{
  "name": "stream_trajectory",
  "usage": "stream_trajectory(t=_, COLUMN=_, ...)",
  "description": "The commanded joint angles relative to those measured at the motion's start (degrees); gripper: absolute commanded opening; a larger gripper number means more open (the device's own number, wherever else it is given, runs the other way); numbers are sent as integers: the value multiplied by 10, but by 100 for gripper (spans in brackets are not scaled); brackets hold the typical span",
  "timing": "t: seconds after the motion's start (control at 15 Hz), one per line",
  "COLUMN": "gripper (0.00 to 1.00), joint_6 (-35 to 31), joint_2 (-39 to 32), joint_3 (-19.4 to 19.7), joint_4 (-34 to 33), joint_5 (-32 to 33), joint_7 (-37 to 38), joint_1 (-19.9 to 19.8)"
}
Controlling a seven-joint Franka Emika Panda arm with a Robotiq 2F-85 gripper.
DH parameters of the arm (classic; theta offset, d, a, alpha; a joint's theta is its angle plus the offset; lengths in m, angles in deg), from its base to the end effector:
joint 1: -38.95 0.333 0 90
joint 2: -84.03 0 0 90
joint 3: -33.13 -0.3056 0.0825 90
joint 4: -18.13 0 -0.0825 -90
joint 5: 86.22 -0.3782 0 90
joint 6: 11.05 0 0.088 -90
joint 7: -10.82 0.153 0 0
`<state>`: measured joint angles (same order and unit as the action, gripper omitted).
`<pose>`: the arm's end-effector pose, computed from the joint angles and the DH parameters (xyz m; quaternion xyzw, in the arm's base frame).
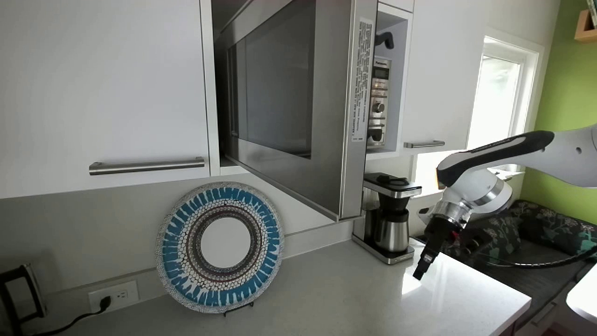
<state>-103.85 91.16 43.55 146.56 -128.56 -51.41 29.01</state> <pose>0.4419 -0.0577 0.3785 -0.8771 -0.2253 -0.0601 0.4198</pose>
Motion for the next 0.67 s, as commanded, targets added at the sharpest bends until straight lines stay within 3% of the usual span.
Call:
stream_trajectory(t=0.0, gripper=100, joint_6=55, joint_2=35, joint_3=0, joint_4=-30, joint_5=63, joint_7=32, joint_1=4)
stream_trajectory(t=0.6, gripper=100, joint_6=167, joint_2=99, joint_3=-5, joint_4=-94, joint_5=179, joint_7=63, joint_1=22)
